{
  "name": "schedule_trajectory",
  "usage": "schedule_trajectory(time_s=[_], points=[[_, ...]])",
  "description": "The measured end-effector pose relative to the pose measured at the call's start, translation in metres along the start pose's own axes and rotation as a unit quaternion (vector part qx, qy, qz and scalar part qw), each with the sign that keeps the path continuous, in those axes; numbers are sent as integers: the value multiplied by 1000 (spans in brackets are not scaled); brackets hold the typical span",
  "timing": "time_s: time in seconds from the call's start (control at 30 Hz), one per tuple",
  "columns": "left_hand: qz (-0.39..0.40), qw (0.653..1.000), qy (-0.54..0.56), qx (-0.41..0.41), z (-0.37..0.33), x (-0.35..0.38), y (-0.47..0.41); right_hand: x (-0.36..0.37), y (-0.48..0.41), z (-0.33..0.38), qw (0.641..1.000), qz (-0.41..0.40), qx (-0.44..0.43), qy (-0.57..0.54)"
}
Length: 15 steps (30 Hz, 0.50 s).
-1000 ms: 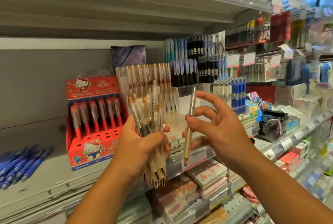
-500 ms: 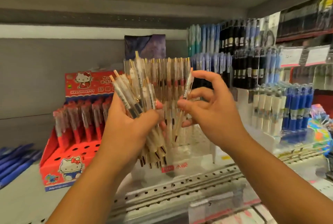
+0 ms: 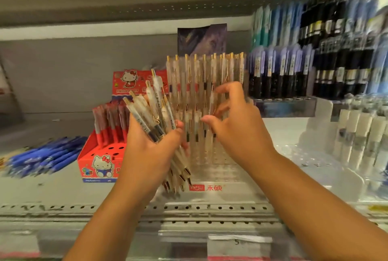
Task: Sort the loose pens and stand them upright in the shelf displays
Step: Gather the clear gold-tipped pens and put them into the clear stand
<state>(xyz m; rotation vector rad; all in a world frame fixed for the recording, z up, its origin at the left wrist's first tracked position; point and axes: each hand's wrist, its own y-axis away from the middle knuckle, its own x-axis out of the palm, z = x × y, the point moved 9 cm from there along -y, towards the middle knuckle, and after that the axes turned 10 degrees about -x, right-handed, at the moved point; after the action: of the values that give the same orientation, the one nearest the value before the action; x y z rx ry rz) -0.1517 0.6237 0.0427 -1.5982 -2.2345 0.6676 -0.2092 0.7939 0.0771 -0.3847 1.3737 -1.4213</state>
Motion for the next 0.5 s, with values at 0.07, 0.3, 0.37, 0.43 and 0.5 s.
schedule_trajectory(time_s=[0.07,0.3,0.37,0.43,0.5], points=[[0,1000,0,-6,4,-1,0,6,1,-2,999,22,13,20],[46,999,14,-12,10,5,-4,26,13,-9,993,102,58,19],[63,998,13,-13,11,8,-4,25,15,-11,993,98,69,24],[82,997,10,-11,12,12,-5,25,17,-9,992,99,73,34],[95,995,9,-9,12,14,-5,25,20,-4,990,109,64,55]])
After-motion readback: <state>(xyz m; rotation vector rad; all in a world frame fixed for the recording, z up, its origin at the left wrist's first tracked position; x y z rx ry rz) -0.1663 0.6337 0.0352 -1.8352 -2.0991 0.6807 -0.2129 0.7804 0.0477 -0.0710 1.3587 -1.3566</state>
